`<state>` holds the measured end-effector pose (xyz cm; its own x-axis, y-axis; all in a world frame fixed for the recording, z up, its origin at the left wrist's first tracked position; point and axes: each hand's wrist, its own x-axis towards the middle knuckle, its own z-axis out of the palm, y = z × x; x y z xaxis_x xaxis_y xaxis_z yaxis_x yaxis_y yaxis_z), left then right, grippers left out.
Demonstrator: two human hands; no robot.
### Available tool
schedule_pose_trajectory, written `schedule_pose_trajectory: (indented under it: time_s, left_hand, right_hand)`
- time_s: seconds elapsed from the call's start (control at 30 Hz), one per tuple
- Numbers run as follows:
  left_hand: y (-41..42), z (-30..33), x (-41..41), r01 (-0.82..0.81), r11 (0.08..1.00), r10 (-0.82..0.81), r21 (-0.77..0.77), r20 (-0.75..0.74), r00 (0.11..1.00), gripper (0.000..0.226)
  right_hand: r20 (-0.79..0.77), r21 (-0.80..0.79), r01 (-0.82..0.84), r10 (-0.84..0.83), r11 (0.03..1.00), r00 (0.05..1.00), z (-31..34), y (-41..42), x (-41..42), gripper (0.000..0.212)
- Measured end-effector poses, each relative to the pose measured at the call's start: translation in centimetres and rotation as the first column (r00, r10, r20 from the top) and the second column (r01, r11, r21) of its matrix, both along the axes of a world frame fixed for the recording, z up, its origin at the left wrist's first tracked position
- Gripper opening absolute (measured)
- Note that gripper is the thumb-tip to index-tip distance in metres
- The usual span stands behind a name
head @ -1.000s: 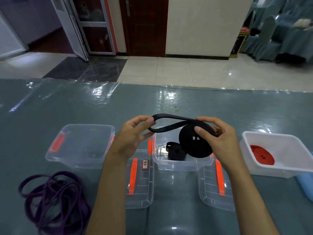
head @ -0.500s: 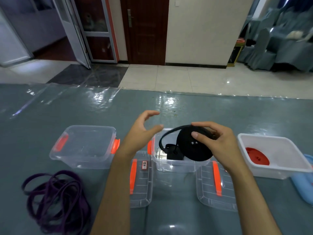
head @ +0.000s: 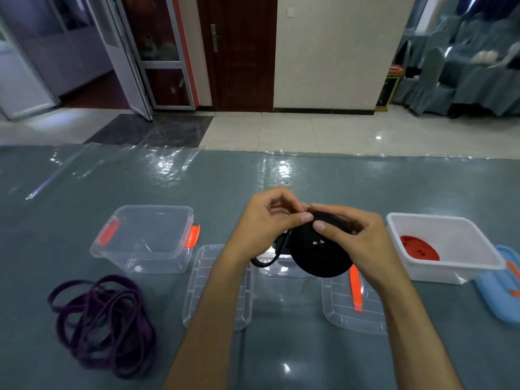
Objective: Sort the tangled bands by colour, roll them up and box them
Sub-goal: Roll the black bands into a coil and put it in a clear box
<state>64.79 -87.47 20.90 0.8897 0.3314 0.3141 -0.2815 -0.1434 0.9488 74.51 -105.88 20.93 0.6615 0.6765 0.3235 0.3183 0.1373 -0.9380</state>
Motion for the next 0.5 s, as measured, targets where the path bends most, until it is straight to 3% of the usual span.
schedule_pose_trajectory:
  time_s: [0.1,0.23,0.33,0.43,0.5]
  left_hand:
    - [-0.7,-0.6,-0.7,0.005,0.998,-0.007,-0.065,-0.027,1.000,0.018]
    - [-0.4,-1.6,-1.9,0.014,0.999,-0.018,-0.037,-0.130,0.991,0.015]
    - [0.2,-2.0,-2.9,0.079,0.994,-0.089,-0.072,-0.151,0.984,0.029]
    - [0.5,-2.2,-3.4,0.025,0.998,-0.035,-0.061,-0.161,0.986,0.026]
    - [0.5,-2.5,-3.5,-0.020,0.998,0.010,-0.054,-0.182,0.983,0.022]
  right_hand:
    - [-0.037,-0.004,0.007,-0.007,1.000,0.999,-0.4,-0.3,-0.5,0.021]
    - [-0.109,-0.057,0.077,-0.083,0.995,0.991,-1.5,-0.3,-1.3,0.026]
    - [-0.167,-0.016,0.154,-0.155,0.988,0.974,-1.7,-0.2,-1.5,0.022]
    - [-0.170,-0.080,0.059,-0.072,0.995,0.983,-1.5,-0.8,-1.3,0.025]
    - [-0.255,-0.124,-0.072,0.039,0.990,0.966,-1.5,-1.3,-1.2,0.026]
